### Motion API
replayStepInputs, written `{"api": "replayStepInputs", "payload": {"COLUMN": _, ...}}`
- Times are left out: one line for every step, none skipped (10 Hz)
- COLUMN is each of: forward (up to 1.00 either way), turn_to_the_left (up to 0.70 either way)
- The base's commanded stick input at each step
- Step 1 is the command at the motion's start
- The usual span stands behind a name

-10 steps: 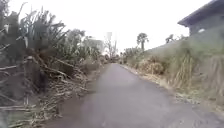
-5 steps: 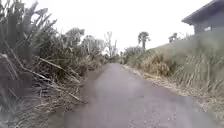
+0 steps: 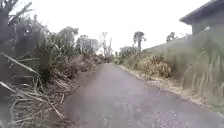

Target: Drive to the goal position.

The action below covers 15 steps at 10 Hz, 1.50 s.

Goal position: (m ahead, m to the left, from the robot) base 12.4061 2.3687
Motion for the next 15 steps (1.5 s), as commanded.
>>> {"api": "replayStepInputs", "payload": {"forward": 1.0, "turn_to_the_left": -0.18}}
{"api": "replayStepInputs", "payload": {"forward": 1.0, "turn_to_the_left": -0.31}}
{"api": "replayStepInputs", "payload": {"forward": 1.0, "turn_to_the_left": -0.35}}
{"api": "replayStepInputs", "payload": {"forward": 1.0, "turn_to_the_left": -0.2}}
{"api": "replayStepInputs", "payload": {"forward": 1.0, "turn_to_the_left": -0.05}}
{"api": "replayStepInputs", "payload": {"forward": 1.0, "turn_to_the_left": 0.0}}
{"api": "replayStepInputs", "payload": {"forward": 1.0, "turn_to_the_left": 0.0}}
{"api": "replayStepInputs", "payload": {"forward": 1.0, "turn_to_the_left": 0.0}}
{"api": "replayStepInputs", "payload": {"forward": 1.0, "turn_to_the_left": 0.0}}
{"api": "replayStepInputs", "payload": {"forward": 1.0, "turn_to_the_left": 0.0}}
{"api": "replayStepInputs", "payload": {"forward": 1.0, "turn_to_the_left": 0.0}}
{"api": "replayStepInputs", "payload": {"forward": 1.0, "turn_to_the_left": -0.05}}
{"api": "replayStepInputs", "payload": {"forward": 1.0, "turn_to_the_left": -0.18}}
{"api": "replayStepInputs", "payload": {"forward": 1.0, "turn_to_the_left": -0.31}}
{"api": "replayStepInputs", "payload": {"forward": 1.0, "turn_to_the_left": -0.35}}
